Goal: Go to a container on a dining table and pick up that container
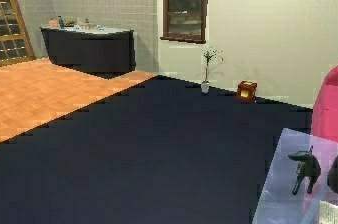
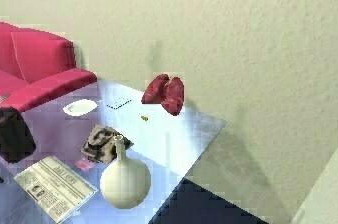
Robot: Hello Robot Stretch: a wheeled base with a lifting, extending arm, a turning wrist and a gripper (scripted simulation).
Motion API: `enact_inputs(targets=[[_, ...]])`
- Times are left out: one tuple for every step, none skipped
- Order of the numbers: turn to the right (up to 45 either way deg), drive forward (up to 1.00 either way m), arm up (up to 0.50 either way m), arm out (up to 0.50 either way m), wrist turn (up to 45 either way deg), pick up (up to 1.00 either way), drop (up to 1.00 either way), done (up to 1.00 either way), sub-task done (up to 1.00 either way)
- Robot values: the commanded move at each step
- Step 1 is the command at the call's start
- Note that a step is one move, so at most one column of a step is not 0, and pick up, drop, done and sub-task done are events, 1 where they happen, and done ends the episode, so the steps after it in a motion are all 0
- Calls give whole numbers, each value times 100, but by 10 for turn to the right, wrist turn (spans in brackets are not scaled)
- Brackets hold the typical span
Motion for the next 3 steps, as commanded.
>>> enact_inputs(targets=[[-120,0,0,0,0,0,0,0,0],[-450,0,0,0,0,0,0,0,0],[360,0,0,0,0,0,0,0,0]])
